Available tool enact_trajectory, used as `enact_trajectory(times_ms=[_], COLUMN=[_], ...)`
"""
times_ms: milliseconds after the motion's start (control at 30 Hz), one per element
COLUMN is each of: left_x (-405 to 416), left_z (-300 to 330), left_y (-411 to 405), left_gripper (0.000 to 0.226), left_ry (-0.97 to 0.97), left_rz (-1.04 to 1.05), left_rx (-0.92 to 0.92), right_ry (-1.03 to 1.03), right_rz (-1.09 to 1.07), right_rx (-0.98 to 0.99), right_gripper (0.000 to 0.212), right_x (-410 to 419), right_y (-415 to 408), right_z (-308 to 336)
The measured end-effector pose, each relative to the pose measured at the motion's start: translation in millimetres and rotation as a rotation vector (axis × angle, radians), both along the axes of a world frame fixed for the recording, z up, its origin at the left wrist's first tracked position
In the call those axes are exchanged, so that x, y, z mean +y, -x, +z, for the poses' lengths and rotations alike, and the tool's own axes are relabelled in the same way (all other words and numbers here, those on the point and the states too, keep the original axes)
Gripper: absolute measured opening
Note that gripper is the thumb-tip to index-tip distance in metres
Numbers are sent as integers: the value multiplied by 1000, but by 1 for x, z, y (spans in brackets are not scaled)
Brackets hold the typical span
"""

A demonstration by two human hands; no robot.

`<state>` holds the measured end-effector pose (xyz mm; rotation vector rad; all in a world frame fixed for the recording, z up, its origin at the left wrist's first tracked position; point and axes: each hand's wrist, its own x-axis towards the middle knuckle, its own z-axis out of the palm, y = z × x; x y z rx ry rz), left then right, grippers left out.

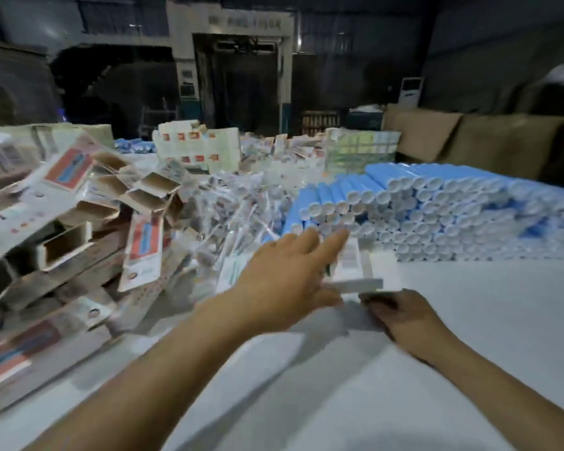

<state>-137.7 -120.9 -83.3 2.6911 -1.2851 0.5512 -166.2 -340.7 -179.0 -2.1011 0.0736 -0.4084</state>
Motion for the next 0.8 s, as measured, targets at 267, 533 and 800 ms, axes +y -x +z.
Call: enact_trajectory(times_ms=[267,533,800], left_x=[-7,-7,-7], left_z=[-71,-77,-84], left_y=[9,10,5], left_gripper=[81,70,71], left_ry=[-160,-99,-78], left_rz=[71,24,13], left_rx=[-37,-46,-14], right_ry=[-603,151,1067], right_rz=[-191,-123,-168], right_rx=[-32,-314,182], right_gripper=[31,15,23], right_x=[-13,33,100], right_y=[-11,-53,-159], right_z=[5,109,164])
